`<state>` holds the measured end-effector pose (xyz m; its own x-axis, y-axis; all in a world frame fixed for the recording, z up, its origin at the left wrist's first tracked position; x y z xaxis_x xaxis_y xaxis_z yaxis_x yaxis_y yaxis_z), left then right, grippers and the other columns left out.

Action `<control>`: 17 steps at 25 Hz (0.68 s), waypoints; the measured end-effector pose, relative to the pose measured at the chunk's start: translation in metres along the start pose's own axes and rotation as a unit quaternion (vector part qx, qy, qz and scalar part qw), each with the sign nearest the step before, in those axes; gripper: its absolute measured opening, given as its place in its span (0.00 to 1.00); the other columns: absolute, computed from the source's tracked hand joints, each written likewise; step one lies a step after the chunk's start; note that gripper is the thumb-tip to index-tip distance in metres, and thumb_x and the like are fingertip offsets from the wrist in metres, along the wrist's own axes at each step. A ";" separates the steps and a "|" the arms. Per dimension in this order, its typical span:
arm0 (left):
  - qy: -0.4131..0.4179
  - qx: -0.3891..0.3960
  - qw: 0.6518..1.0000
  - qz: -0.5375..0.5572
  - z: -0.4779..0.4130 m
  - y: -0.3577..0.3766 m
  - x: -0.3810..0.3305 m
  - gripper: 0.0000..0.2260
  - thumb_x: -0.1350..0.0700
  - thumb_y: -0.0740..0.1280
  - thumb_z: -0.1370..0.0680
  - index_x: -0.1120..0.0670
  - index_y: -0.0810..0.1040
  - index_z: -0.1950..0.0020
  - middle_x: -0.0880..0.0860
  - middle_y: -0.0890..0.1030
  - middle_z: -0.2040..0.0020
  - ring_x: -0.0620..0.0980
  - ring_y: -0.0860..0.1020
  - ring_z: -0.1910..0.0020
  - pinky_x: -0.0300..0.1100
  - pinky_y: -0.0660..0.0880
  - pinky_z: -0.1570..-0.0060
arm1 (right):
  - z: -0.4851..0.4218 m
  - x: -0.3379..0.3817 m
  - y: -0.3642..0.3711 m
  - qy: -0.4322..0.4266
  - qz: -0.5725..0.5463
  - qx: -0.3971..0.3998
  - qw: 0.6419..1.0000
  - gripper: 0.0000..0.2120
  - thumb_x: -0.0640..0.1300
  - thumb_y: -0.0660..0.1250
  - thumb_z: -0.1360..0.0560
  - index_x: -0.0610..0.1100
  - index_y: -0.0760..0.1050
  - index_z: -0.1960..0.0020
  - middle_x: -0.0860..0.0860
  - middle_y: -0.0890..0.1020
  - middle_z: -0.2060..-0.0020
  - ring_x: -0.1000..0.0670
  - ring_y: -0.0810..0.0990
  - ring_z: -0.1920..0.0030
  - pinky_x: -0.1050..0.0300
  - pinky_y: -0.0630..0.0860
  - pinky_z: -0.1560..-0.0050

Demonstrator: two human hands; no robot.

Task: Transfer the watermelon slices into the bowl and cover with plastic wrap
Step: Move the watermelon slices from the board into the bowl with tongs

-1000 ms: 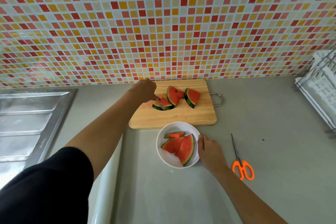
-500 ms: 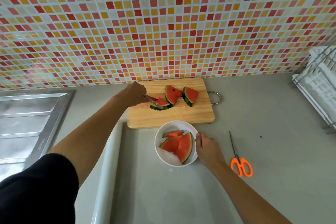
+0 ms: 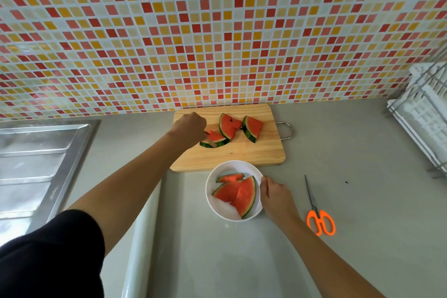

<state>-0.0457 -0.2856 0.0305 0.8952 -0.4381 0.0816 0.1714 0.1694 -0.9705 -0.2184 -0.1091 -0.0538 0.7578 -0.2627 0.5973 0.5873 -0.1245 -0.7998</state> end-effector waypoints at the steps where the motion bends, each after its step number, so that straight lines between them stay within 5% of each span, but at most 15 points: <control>1: -0.004 -0.005 1.000 0.012 0.003 0.003 0.004 0.13 0.52 0.65 0.22 0.62 0.78 0.51 0.53 0.72 0.65 0.51 0.73 0.64 0.41 0.69 0.66 | 0.000 0.000 0.000 0.003 -0.001 0.001 1.000 0.15 0.44 0.53 0.20 0.39 0.72 0.60 0.35 0.81 0.62 0.36 0.78 0.60 0.52 0.62 0.64; 9: -0.024 -0.082 0.995 0.058 0.026 0.028 0.017 0.16 0.48 0.63 0.21 0.61 0.78 0.47 0.57 0.78 0.53 0.52 0.75 0.61 0.42 0.72 0.62 | 0.001 0.002 -0.002 -0.001 -0.004 0.006 1.000 0.17 0.45 0.52 0.20 0.37 0.72 0.60 0.36 0.81 0.64 0.37 0.78 0.61 0.52 0.63 0.65; 17: -0.096 -0.118 0.970 0.191 0.035 0.043 0.046 0.17 0.46 0.66 0.24 0.60 0.81 0.53 0.52 0.77 0.64 0.48 0.73 0.69 0.39 0.70 0.70 | 0.001 0.002 -0.002 0.010 -0.013 0.017 1.000 0.15 0.45 0.51 0.20 0.41 0.67 0.63 0.36 0.80 0.64 0.37 0.77 0.61 0.51 0.65 0.65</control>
<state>0.0174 -0.2680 0.0001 0.9391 -0.2060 -0.2750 -0.2662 0.0699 -0.9614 -0.2174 -0.1082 -0.0508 0.7360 -0.2786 0.6170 0.6170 -0.0988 -0.7807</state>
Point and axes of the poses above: each hand's wrist, its own z-axis away from the middle knuckle, its own y-axis out of the palm, x = y × z, the point moved 8 cm from there along -z, towards the middle knuckle
